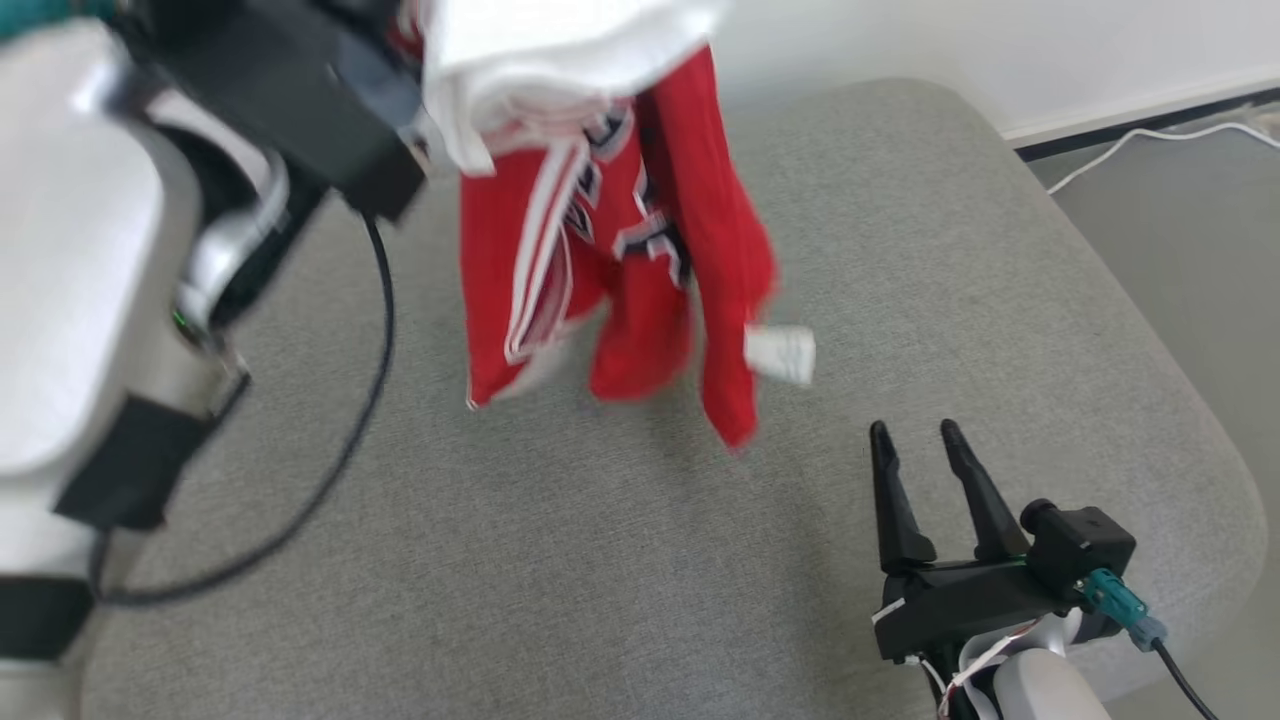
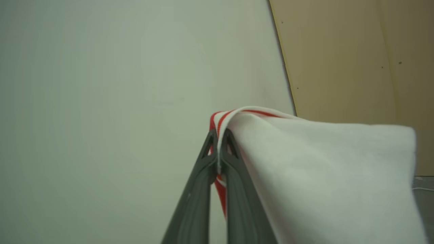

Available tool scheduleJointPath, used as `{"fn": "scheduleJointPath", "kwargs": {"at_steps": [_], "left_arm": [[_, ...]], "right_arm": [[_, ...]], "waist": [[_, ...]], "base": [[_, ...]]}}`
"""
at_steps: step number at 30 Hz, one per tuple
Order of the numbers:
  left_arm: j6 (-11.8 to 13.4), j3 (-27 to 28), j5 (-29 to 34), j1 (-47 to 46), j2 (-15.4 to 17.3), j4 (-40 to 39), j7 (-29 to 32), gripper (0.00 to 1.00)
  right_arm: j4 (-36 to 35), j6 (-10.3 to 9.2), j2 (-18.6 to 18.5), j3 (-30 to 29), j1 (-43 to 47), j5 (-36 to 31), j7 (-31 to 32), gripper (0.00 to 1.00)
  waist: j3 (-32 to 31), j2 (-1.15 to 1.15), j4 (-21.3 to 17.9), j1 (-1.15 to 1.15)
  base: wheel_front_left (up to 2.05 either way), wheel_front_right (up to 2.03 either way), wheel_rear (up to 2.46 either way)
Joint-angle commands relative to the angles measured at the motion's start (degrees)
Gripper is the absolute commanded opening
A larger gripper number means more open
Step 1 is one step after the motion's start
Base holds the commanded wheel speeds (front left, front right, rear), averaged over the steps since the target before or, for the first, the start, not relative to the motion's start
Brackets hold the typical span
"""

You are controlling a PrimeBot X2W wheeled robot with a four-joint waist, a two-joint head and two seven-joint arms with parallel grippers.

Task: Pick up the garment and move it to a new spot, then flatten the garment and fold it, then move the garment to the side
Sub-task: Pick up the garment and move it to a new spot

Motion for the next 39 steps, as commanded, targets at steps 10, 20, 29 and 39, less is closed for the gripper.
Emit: {"fn": "scheduleJointPath", "kwargs": {"at_steps": [10,20,29,39], "left_arm": [[5.2,-0.2,-3.0,18.6,1.3,-4.4,-4.6,0.00],[8.5,0.8,-4.6,35.2,4.1,1.3,-11.9,0.00],[6.5,-1.6,-3.9,39.1,0.5,11.8,-16.8,0.00],[5.6,0.8,-0.8,41.1,-3.7,17.0,-18.1,1.00]], "right_arm": [[0.0,0.04,-0.1,-2.0,1.2,-2.9,-0.1,1.00],[1.3,0.04,-0.1,-1.9,1.8,-4.7,-0.1,1.00],[1.9,0.04,-0.1,-1.2,1.3,-5.4,-0.1,1.00],[2.4,0.04,-0.1,-1.1,1.8,-5.4,-0.1,1.00]], "waist": [[0.0,0.00,6.3,0.01],[-1.3,0.00,11.7,0.01],[-1.1,0.00,14.4,0.01],[-1.9,0.00,15.7,0.01]], "base": [[0.00,0.00,0.00],[0.00,0.00,0.00],[0.00,0.00,0.00],[0.00,0.00,0.00]]}}
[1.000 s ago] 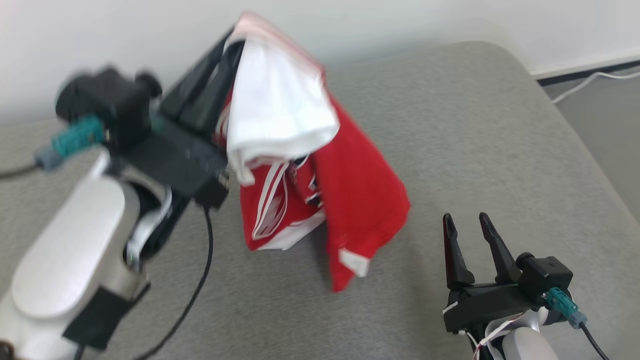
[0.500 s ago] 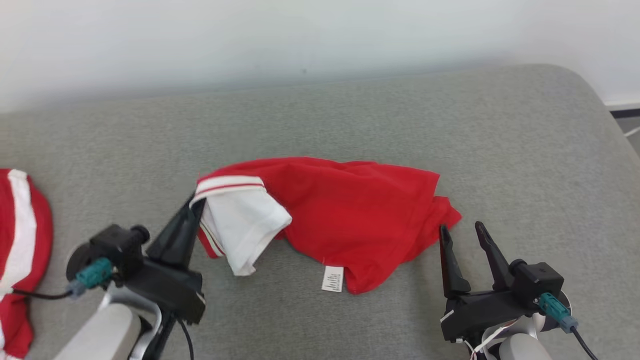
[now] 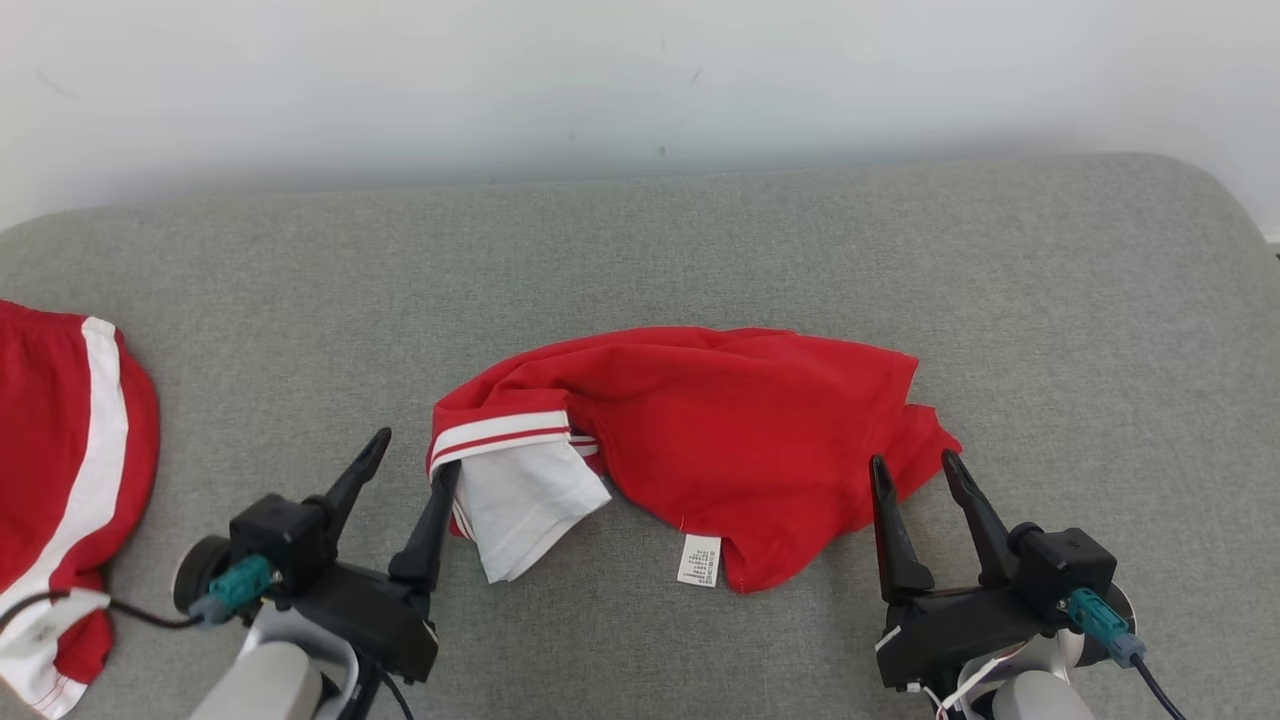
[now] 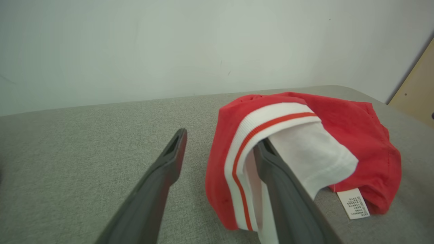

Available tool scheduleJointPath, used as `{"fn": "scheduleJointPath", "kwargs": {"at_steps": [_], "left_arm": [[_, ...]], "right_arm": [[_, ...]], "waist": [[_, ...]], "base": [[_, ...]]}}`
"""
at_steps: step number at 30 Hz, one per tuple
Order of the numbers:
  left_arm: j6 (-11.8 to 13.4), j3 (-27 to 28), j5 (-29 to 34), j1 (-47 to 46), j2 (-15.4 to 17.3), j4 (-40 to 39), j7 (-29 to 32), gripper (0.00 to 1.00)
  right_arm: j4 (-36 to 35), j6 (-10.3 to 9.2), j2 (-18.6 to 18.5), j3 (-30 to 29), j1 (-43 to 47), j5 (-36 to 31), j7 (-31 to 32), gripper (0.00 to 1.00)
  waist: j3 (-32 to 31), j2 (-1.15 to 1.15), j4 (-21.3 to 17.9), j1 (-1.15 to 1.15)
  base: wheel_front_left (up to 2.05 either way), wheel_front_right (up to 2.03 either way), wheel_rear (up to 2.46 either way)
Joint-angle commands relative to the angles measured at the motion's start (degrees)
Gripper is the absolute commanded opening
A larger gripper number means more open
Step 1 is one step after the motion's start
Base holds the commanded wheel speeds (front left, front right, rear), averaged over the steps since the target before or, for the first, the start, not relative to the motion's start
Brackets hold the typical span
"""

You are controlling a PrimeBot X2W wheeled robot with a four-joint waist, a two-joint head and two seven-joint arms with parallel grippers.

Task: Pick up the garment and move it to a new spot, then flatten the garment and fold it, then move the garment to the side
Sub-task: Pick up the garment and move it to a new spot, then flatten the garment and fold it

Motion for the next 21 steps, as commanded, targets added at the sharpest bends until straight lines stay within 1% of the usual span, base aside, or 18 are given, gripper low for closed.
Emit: {"fn": "scheduleJointPath", "kwargs": {"at_steps": [1,3,6,10,17,21], "left_arm": [[0.3,1.4,1.0,2.4,-0.8,-0.8,-0.3,1.00],[0.4,2.2,1.5,3.4,-1.3,-1.7,-0.3,1.00],[0.9,5.2,3.1,7.0,-3.1,-4.9,-0.3,1.00],[0.4,7.1,4.6,12.1,-5.1,-7.0,-0.3,1.00],[-1.7,7.8,7.1,17.5,-8.4,-6.6,-0.3,1.00],[-3.6,7.2,8.6,18.4,-10.1,-4.3,-0.3,1.00]], "right_arm": [[0.0,0.04,-0.1,0.1,0.7,0.1,-0.1,1.00],[0.0,0.04,-0.1,0.0,0.9,0.1,-0.1,1.00],[0.0,0.04,-0.1,-0.4,1.5,0.3,-0.1,1.00],[0.1,0.04,-0.1,-0.7,1.4,0.4,-0.1,1.00],[0.3,0.04,-0.1,-0.6,1.7,0.5,-0.1,1.00],[0.4,0.04,-0.1,-0.2,1.1,0.5,-0.1,1.00]], "waist": [[-0.2,0.00,0.2,0.00],[-0.4,0.00,0.3,0.00],[-0.7,0.00,0.8,0.00],[-0.9,0.00,1.5,0.00],[-1.1,0.00,2.4,0.00],[-1.0,0.00,2.3,0.00]], "base": [[0.00,0.00,0.00],[0.00,0.00,0.00],[0.00,0.00,0.00],[0.00,0.00,0.00],[0.00,0.00,0.00],[0.00,0.00,0.00]]}}
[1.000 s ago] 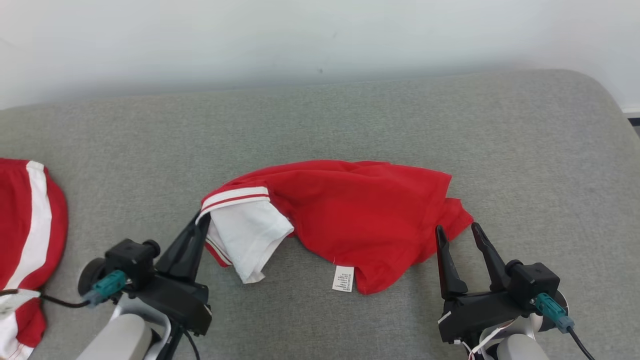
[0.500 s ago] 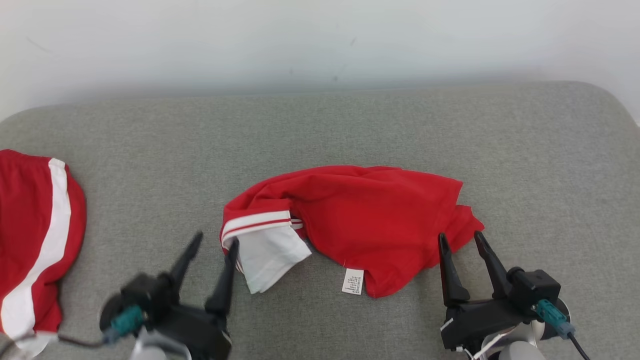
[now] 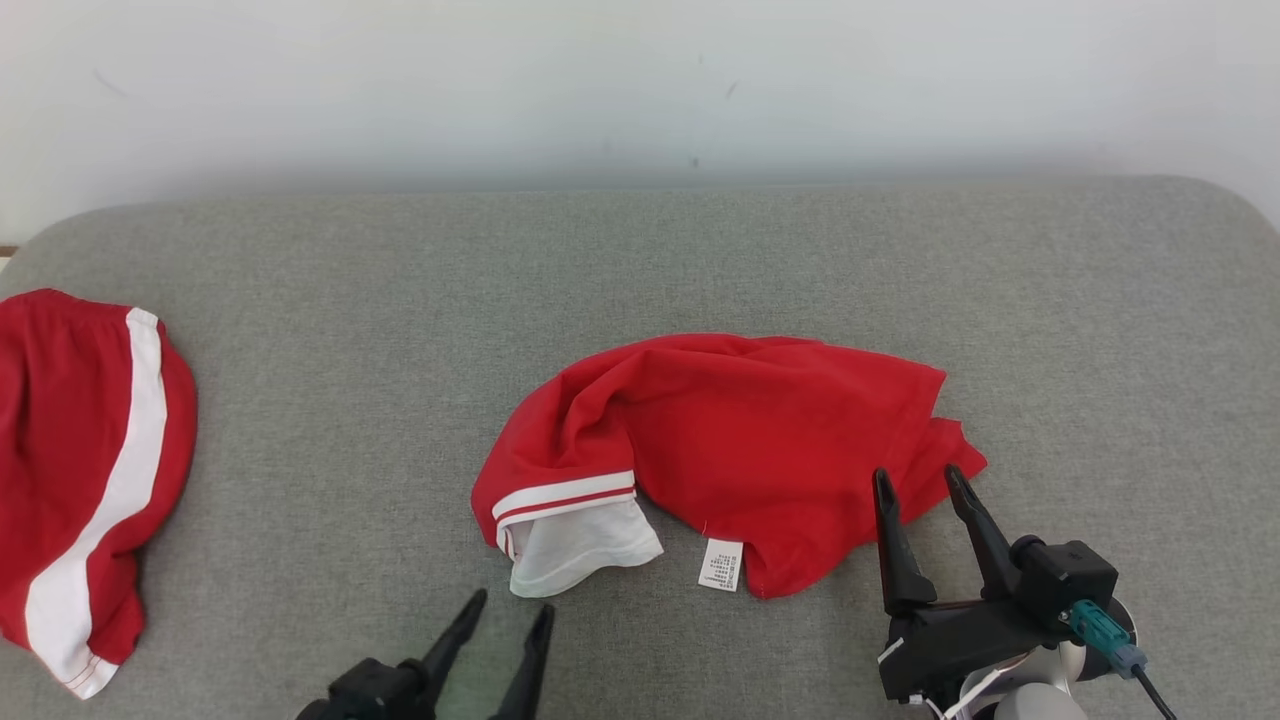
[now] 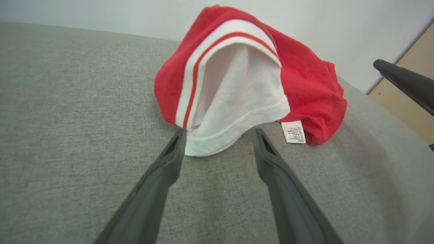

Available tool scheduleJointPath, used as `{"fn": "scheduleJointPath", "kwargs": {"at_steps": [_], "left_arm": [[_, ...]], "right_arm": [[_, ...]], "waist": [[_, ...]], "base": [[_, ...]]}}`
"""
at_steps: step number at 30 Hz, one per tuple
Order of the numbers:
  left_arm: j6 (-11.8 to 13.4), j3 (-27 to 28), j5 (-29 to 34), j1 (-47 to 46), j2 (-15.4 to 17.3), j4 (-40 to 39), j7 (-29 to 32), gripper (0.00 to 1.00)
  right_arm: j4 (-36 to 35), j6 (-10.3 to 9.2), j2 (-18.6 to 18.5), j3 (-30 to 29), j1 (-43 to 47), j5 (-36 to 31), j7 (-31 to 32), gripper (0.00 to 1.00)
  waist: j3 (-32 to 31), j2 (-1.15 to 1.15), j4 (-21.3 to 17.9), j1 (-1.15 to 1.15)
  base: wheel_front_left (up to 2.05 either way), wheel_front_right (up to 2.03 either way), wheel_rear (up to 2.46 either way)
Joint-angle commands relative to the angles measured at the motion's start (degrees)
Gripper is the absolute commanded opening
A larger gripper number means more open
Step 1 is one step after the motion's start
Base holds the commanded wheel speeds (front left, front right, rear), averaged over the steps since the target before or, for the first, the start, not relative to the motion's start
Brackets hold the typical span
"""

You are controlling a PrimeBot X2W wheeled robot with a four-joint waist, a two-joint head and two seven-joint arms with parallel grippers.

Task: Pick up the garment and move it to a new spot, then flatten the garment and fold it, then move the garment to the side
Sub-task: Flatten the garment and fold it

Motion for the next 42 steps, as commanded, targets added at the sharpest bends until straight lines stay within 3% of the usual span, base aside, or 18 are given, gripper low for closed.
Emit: {"fn": "scheduleJointPath", "kwargs": {"at_steps": [1,20,21,22,29,42], "left_arm": [[-0.5,0.0,0.8,0.7,-0.4,0.8,-0.3,1.00],[-4.0,5.3,6.9,-8.0,-2.7,17.6,-0.3,1.00],[-4.0,5.6,7.1,-8.2,-2.8,18.0,-0.3,0.73],[-4.0,6.1,7.3,-8.5,-3.0,17.7,-0.3,0.00],[-4.5,9.6,8.8,-6.9,-3.1,13.7,-0.3,0.00],[-3.7,13.5,13.2,1.3,1.3,0.1,-0.3,0.00]], "right_arm": [[0.1,0.04,-0.1,0.3,-0.3,0.2,-0.1,1.00],[-0.3,0.04,-0.1,1.2,-2.3,0.3,-0.1,1.00],[-0.3,0.04,-0.1,1.1,-2.3,0.3,-0.1,1.00],[-0.4,0.04,-0.1,1.0,-2.1,0.3,-0.1,1.00],[-0.1,0.04,-0.1,0.2,-1.0,0.2,-0.1,1.00],[0.9,0.04,-0.1,0.3,1.6,1.4,-0.1,1.00]], "waist": [[0.1,0.00,-0.3,0.00],[2.9,0.00,-7.4,0.00],[3.0,0.00,-7.6,0.00],[3.1,0.00,-7.7,0.00],[2.4,0.00,-6.1,0.00],[-2.5,0.00,3.2,0.00]], "base": [[0.00,0.00,0.00],[0.00,0.00,0.00],[0.00,0.00,0.00],[0.00,0.00,0.00],[0.00,0.00,0.00],[0.00,0.00,0.00]]}}
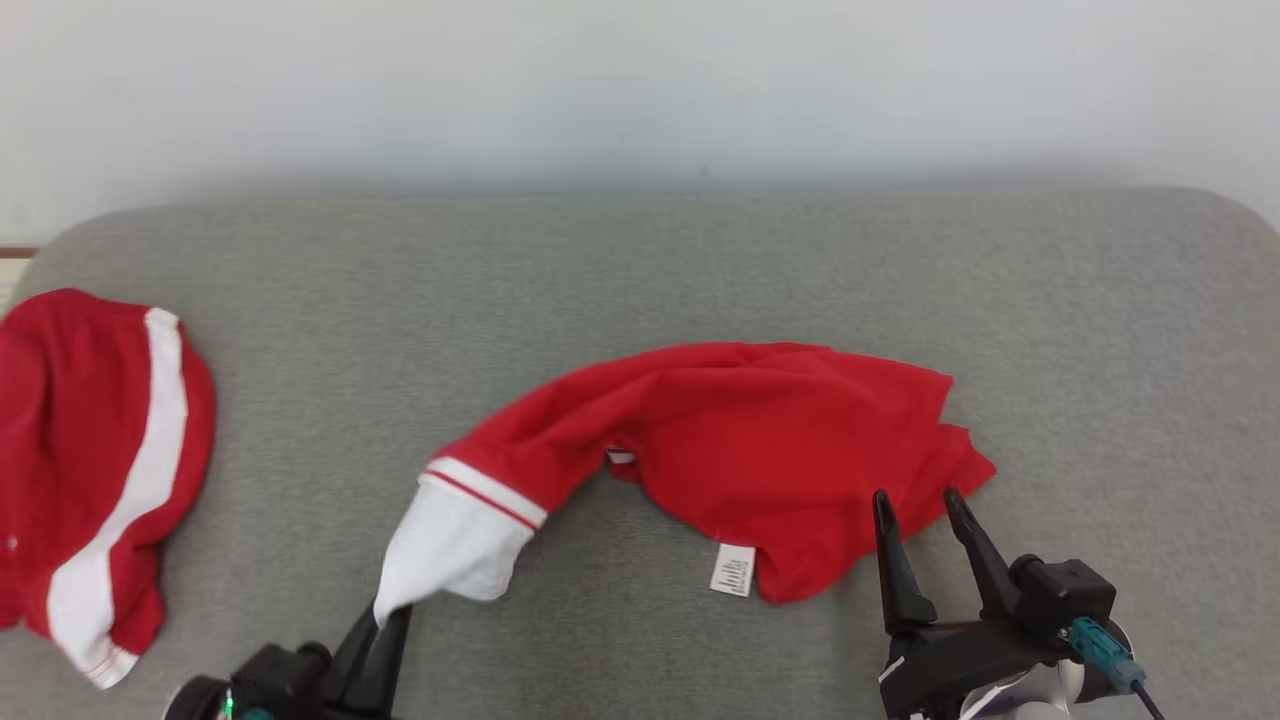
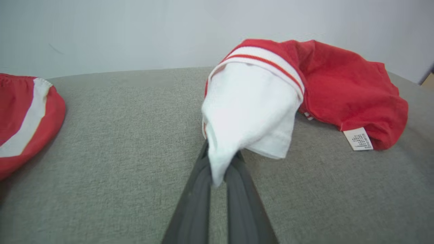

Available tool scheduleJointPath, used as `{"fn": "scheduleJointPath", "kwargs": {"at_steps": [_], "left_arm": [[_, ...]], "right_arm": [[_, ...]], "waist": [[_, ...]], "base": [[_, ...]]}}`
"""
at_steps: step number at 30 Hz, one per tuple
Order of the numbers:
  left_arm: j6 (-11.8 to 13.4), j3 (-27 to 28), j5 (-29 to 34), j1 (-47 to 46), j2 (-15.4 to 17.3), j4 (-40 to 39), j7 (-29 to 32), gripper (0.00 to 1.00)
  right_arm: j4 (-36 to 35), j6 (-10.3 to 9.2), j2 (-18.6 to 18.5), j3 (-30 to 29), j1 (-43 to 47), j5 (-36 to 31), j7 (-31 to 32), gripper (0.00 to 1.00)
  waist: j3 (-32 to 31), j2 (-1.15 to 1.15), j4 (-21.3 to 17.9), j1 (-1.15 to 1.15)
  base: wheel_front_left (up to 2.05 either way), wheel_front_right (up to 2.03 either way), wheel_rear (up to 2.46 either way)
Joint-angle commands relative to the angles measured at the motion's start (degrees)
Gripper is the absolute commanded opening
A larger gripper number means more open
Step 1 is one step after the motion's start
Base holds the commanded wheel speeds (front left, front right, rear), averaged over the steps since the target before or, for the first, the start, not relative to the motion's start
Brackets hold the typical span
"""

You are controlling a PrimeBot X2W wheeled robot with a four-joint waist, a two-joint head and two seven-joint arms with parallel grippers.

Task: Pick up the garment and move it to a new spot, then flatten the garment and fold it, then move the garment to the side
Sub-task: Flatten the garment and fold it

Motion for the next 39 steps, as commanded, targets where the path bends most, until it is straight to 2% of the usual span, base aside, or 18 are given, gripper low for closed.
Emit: {"fn": "scheduleJointPath", "kwargs": {"at_steps": [1,6,11,13,14,21,24,33,39], "left_arm": [[0.3,-0.1,0.3,1.6,0.4,-0.3,-0.2,0.00],[0.5,-1.4,-0.1,5.6,0.0,-2.5,0.2,0.00],[-0.6,-3.5,-2.0,7.7,-1.4,0.3,0.5,0.02],[-0.7,-4.4,-2.5,7.6,-2.0,2.0,0.4,0.57],[-0.9,-5.0,-2.5,7.6,-2.1,3.2,0.4,1.00],[-1.2,-6.1,-3.9,7.8,-2.9,6.5,0.0,1.00],[-0.4,-5.0,-4.3,9.1,-2.7,5.8,-0.2,1.00],[1.6,-0.1,-3.4,12.0,-2.2,-5.4,-0.2,1.00],[2.5,2.6,-1.6,12.0,-3.3,-10.0,-0.3,1.00]], "right_arm": [[0.1,0.04,-0.1,0.2,0.5,0.3,-0.1,1.00],[0.3,0.04,-0.1,-0.6,1.2,0.2,-0.1,1.00],[0.4,0.04,-0.1,-0.7,0.9,-0.1,-0.1,1.00],[0.6,0.04,-0.1,-0.7,0.7,-0.1,-0.1,1.00],[0.6,0.04,-0.1,-0.6,0.6,0.0,-0.1,1.00],[0.5,0.04,-0.1,-0.6,0.7,0.1,-0.1,1.00],[0.5,0.04,-0.1,-0.8,0.8,0.0,-0.1,1.00],[0.4,0.04,-0.1,-1.9,1.2,-0.4,-0.1,1.00],[0.6,0.04,-0.1,-3.1,0.9,-0.9,-0.1,1.00]], "waist": [[-1.9,0.00,2.8,0.00],[-2.1,0.00,4.8,0.00],[-2.5,0.00,6.0,0.00],[-2.6,0.00,6.3,0.00],[-2.6,0.00,6.4,0.00],[-2.4,0.00,7.0,0.00],[-2.3,0.00,7.1,0.00],[-2.2,0.00,7.5,0.00],[-2.6,0.00,6.8,0.00]], "base": [[0.00,0.00,0.00],[0.00,0.00,0.00],[0.00,0.00,0.00],[0.00,0.00,0.00],[0.00,0.00,0.00],[0.00,0.00,0.00],[0.00,0.00,0.00],[0.00,0.00,0.00],[0.00,0.00,0.00]]}}
